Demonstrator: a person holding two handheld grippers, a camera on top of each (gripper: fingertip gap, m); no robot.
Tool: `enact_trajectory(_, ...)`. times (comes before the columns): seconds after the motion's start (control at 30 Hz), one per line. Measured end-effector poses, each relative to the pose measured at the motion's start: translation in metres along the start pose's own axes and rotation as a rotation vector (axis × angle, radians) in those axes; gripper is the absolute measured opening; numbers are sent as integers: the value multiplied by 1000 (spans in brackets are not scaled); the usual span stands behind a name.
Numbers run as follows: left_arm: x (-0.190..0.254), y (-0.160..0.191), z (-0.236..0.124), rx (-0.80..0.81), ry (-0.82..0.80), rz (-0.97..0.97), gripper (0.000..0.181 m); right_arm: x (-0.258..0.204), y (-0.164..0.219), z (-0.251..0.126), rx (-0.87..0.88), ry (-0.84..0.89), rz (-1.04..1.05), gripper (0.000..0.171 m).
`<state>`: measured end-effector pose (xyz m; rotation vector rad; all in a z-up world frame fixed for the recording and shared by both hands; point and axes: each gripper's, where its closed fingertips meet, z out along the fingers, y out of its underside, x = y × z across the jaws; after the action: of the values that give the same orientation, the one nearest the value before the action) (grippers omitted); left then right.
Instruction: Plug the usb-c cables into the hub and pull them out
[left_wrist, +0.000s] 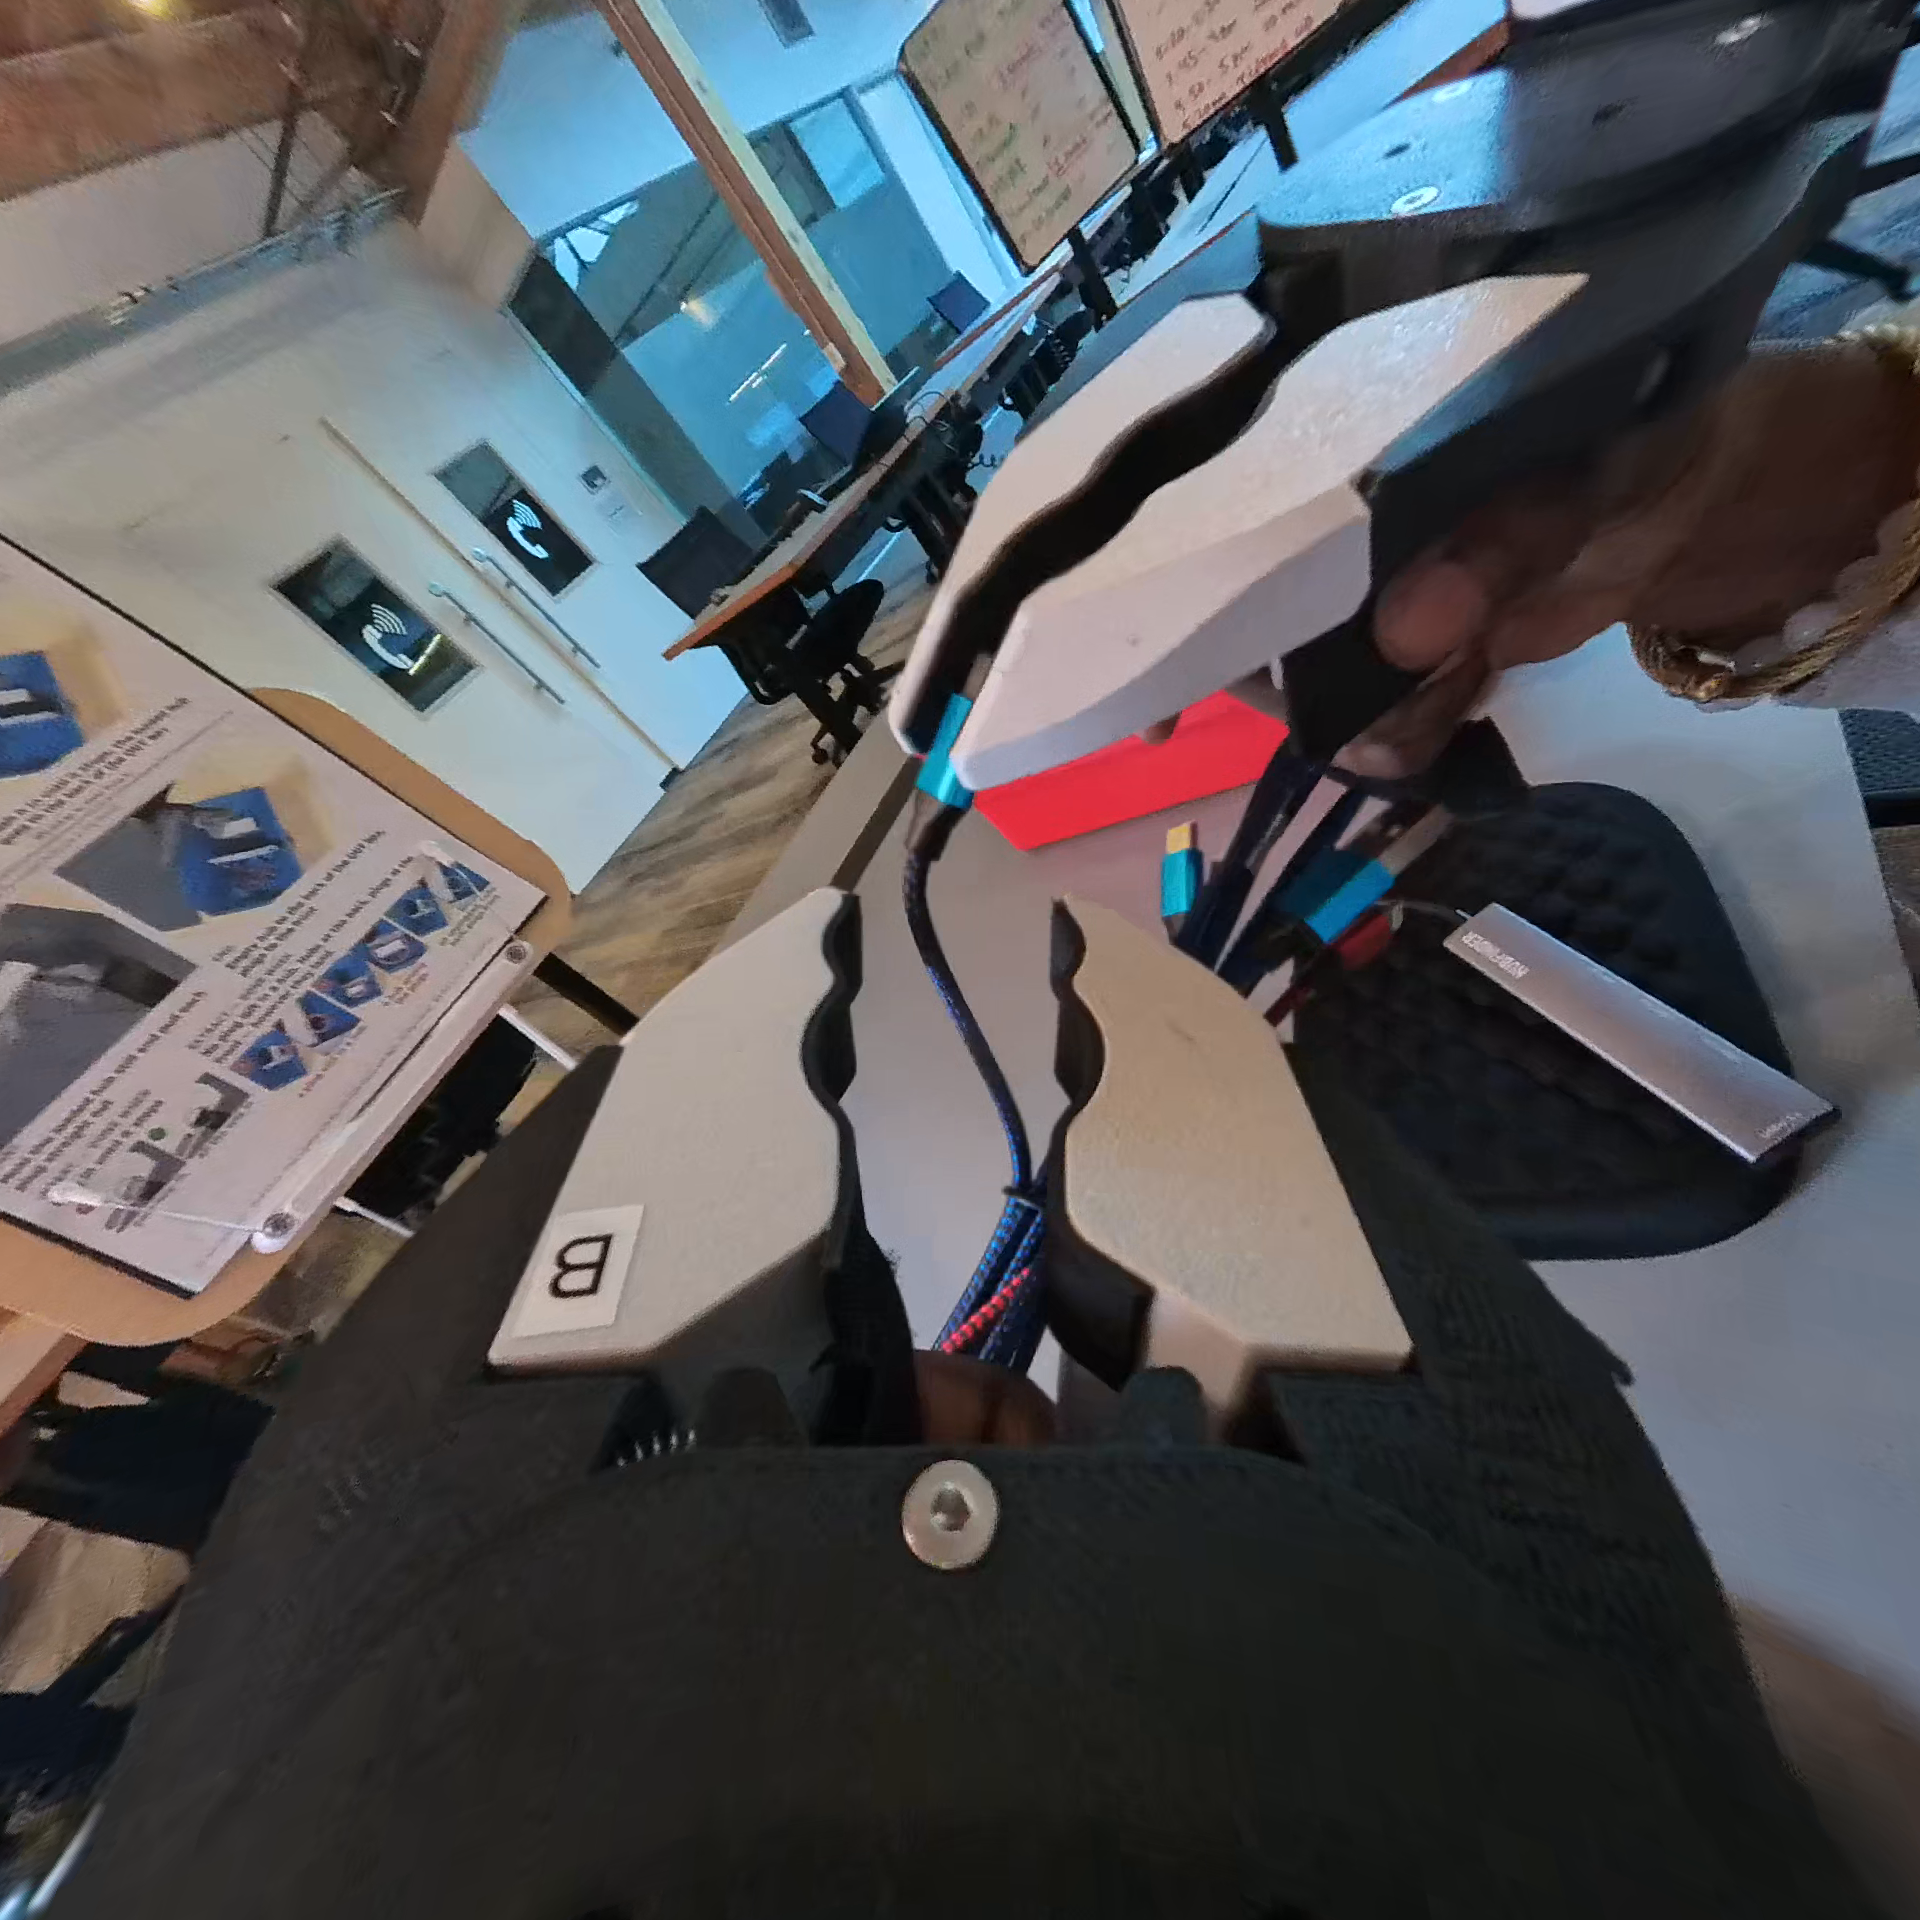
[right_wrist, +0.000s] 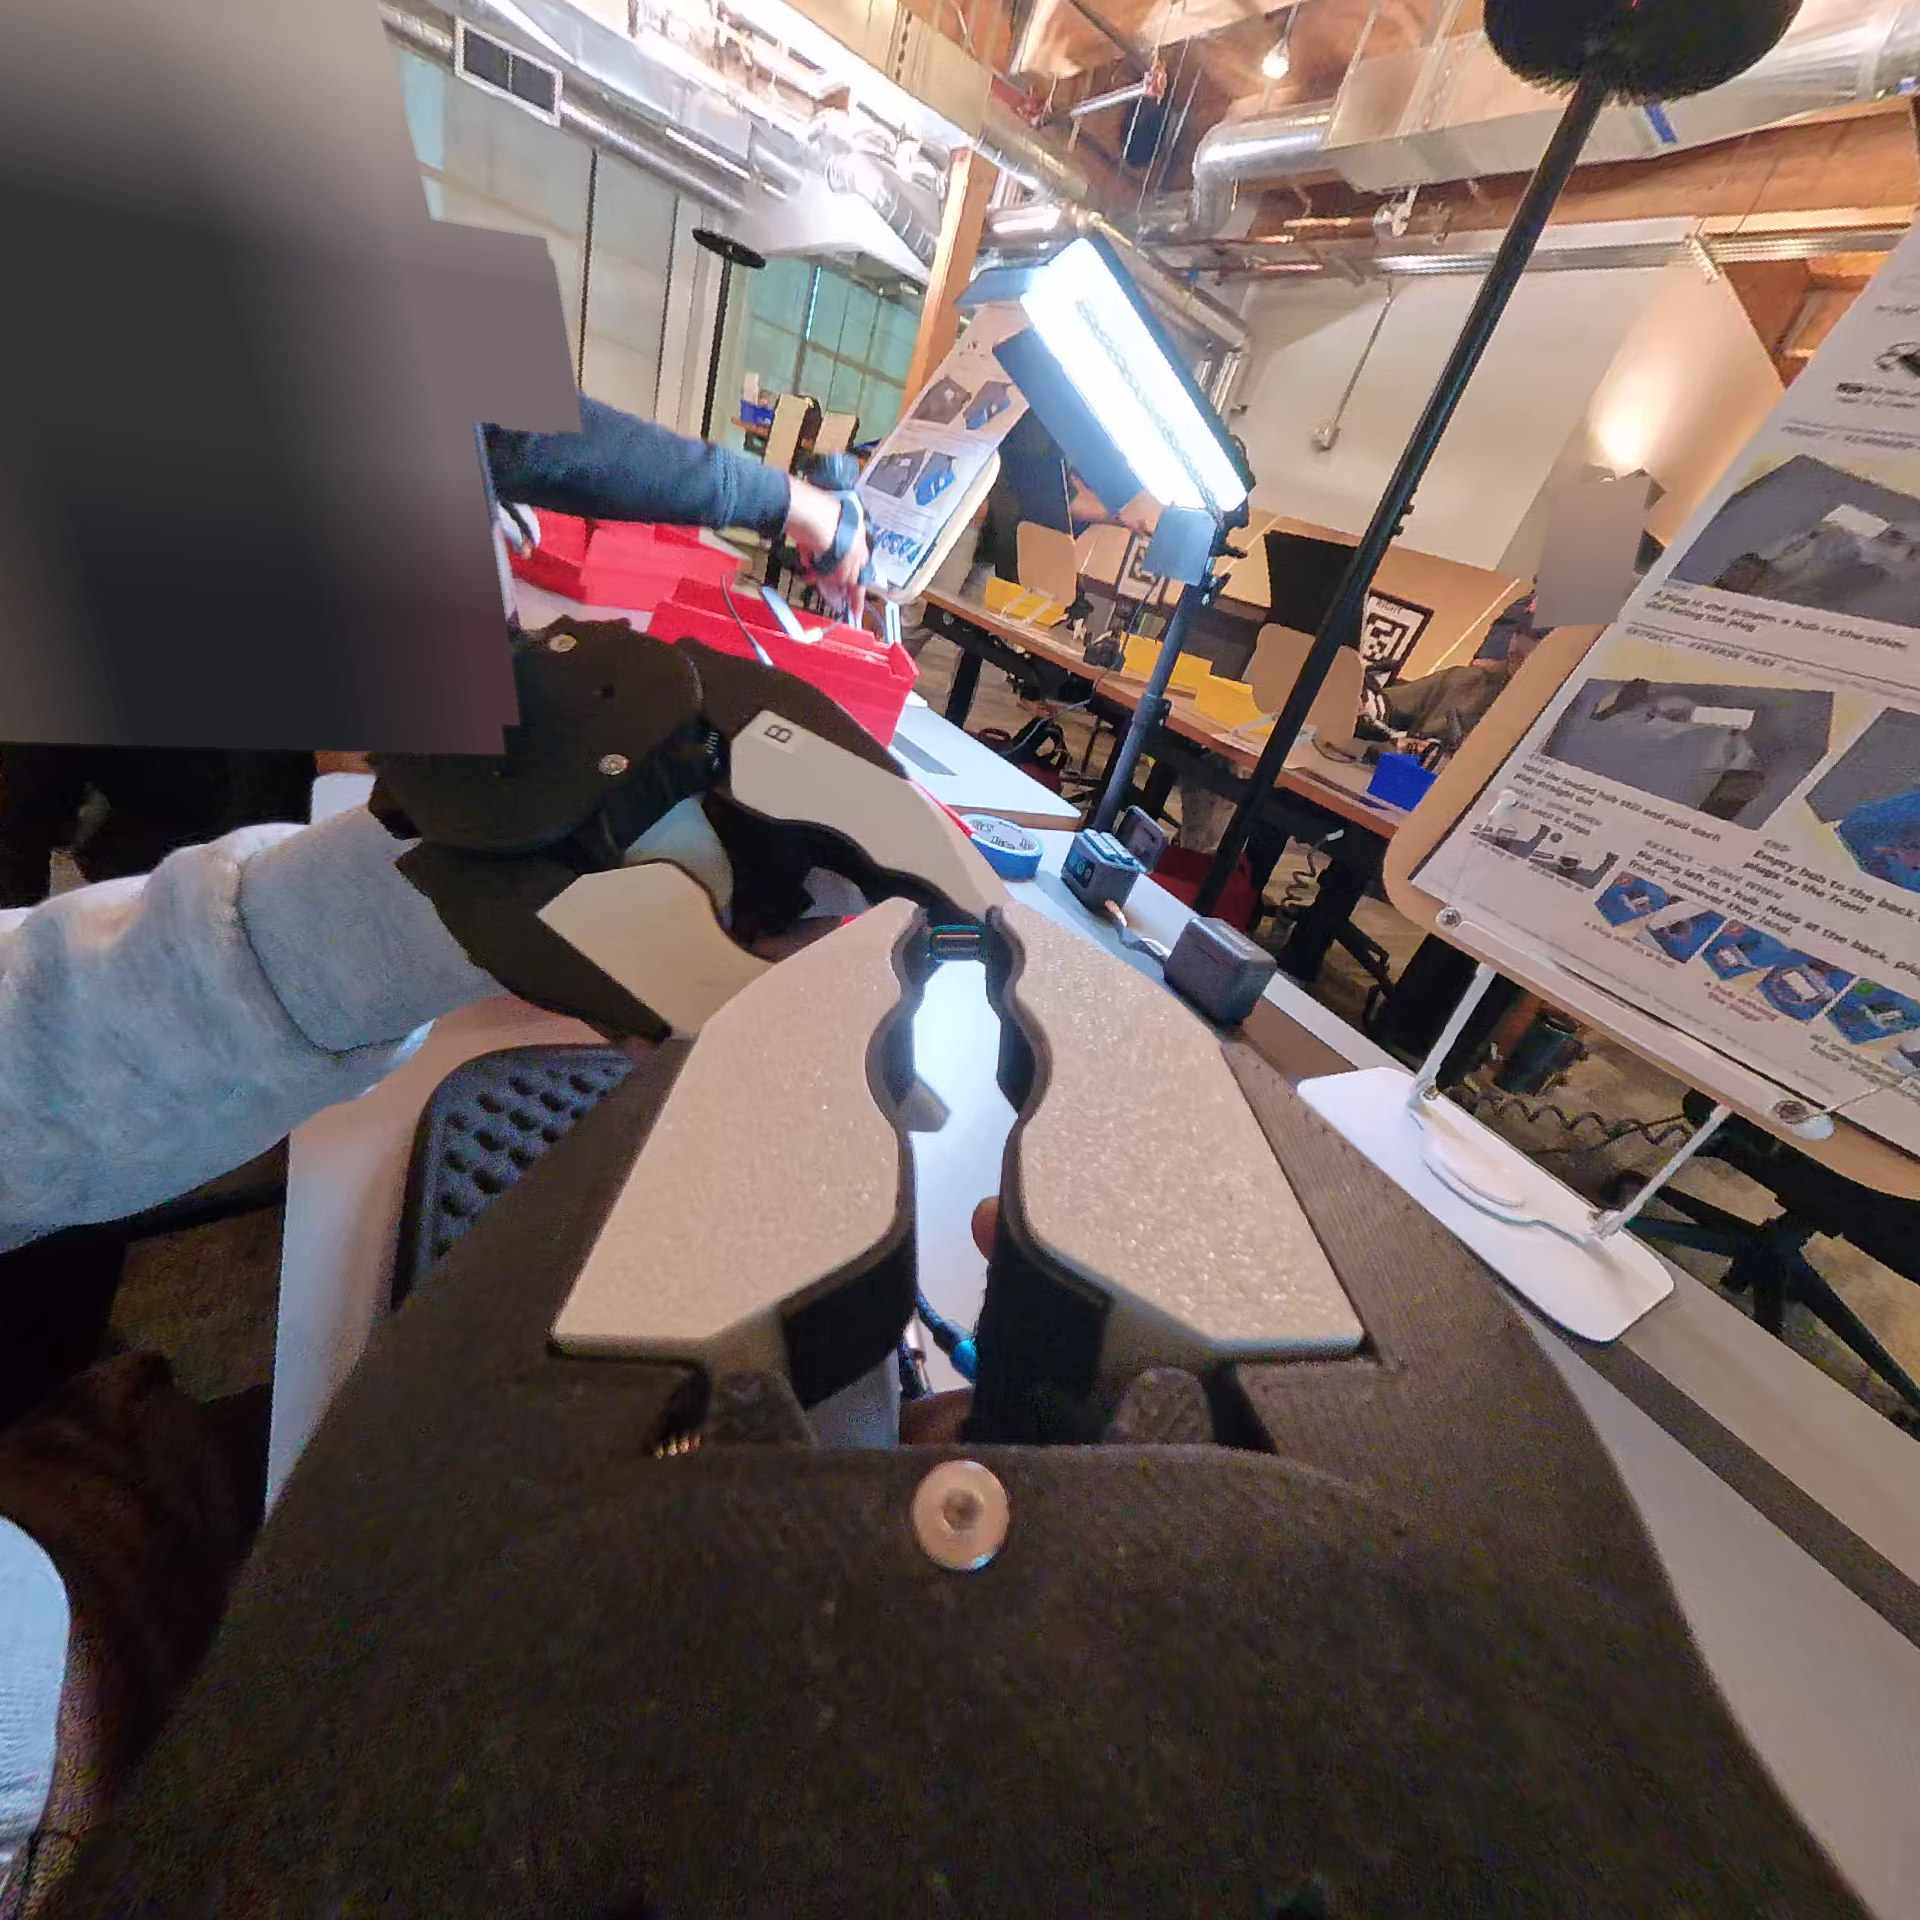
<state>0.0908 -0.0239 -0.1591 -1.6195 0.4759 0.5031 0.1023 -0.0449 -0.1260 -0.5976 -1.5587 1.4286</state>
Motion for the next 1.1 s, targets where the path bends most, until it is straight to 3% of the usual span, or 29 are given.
enact_trajectory(0.2,11,3,8,1,94,-76,23,-3,4,5,-36,-22,3,11)
enact_trajectory(0.37,1,-27,2,38,142,-130,20,-6,-13,9,4,-57,17,10)
enact_trajectory(0.57,-4,-27,6,80,88,-230,16,-5,-19,8,11,-40,9,10)
enact_trajectory(0.87,12,-10,13,-58,-7,-59,14,-5,-11,2,14,-35,4,10)
enact_trajectory(1.1,9,-12,20,-39,-57,-110,21,7,-15,-1,38,-3,53,10)
